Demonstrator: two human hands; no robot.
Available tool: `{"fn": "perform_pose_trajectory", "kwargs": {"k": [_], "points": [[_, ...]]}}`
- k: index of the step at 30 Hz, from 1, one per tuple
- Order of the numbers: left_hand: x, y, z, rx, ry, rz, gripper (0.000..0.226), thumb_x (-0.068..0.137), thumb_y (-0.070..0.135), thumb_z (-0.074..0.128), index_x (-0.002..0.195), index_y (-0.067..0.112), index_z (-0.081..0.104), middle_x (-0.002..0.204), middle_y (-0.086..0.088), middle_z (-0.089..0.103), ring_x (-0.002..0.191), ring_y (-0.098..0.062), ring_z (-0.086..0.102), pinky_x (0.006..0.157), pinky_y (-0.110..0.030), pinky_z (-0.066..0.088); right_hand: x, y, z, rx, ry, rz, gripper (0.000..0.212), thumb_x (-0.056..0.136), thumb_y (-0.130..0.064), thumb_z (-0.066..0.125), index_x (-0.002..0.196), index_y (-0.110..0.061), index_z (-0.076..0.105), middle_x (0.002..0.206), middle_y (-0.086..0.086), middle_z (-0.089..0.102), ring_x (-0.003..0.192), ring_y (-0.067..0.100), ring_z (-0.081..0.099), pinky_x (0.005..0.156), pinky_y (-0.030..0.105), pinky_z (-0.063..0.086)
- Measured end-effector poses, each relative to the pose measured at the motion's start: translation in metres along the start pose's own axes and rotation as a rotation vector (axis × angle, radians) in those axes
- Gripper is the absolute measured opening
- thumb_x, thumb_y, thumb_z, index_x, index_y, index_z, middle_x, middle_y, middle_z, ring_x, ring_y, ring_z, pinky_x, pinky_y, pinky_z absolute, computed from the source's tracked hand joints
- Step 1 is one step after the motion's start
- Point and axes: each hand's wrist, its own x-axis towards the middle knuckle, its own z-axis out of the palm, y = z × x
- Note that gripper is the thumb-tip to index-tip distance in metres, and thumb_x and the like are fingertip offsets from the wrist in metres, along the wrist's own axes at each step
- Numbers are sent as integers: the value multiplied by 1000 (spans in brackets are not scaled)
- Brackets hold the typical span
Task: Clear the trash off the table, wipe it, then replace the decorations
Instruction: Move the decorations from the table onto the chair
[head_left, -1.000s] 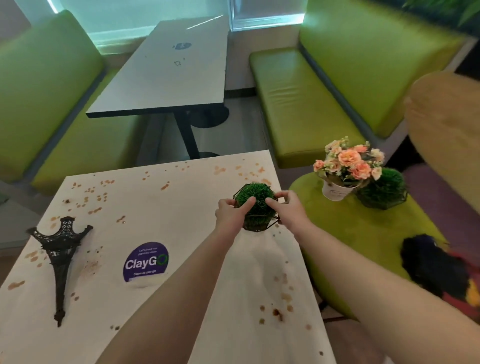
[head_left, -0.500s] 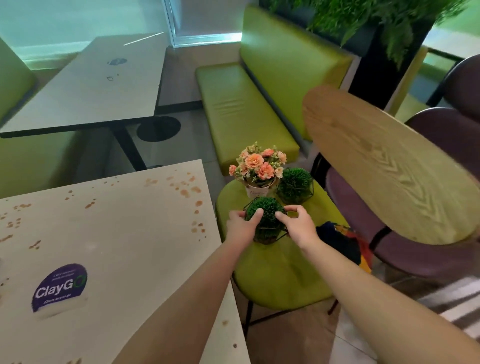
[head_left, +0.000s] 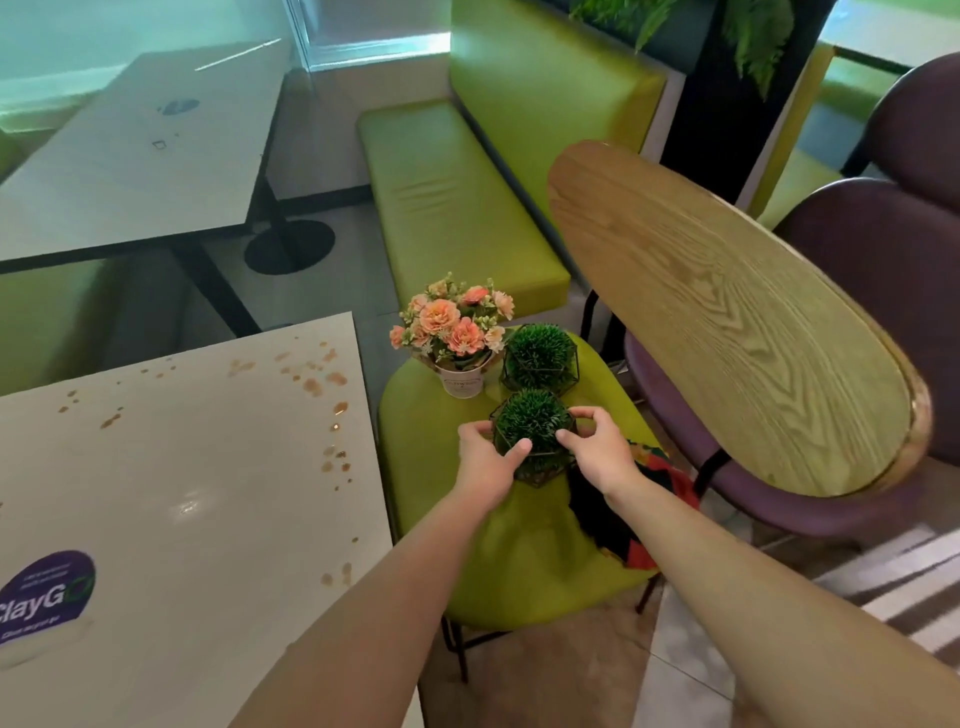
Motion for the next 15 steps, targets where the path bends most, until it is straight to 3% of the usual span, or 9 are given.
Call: {"fn": "perform_pose_trajectory", "kwargs": {"k": [2, 7, 15], "points": [[1, 1, 5, 0, 5, 25, 69, 86, 30, 74, 137, 16, 29, 134, -13, 47, 114, -26, 57, 98, -42, 51, 6, 2, -5, 5, -14, -5, 35, 94, -22, 65, 127, -20, 54, 130, 7, 54, 120, 25, 52, 92, 35, 43], [8, 2, 10, 59, 25, 71, 67, 85, 36, 73, 139, 22, 36, 134, -8, 45, 118, -23, 53, 100, -46, 49, 17, 4, -10, 16, -42, -36, 35, 93, -18, 66, 127, -16, 55, 116, 3, 54, 116, 25, 55, 84, 29, 40], [5, -2, 11, 105, 17, 67, 71, 84, 45, 71, 141, 25, 33, 136, -8, 47, 115, -22, 56, 98, -46, 51, 20, 8, -6, -60, -28, -35, 36, 94, -24, 65, 128, -22, 54, 126, 7, 54, 115, 25, 55, 84, 29, 41]]}}
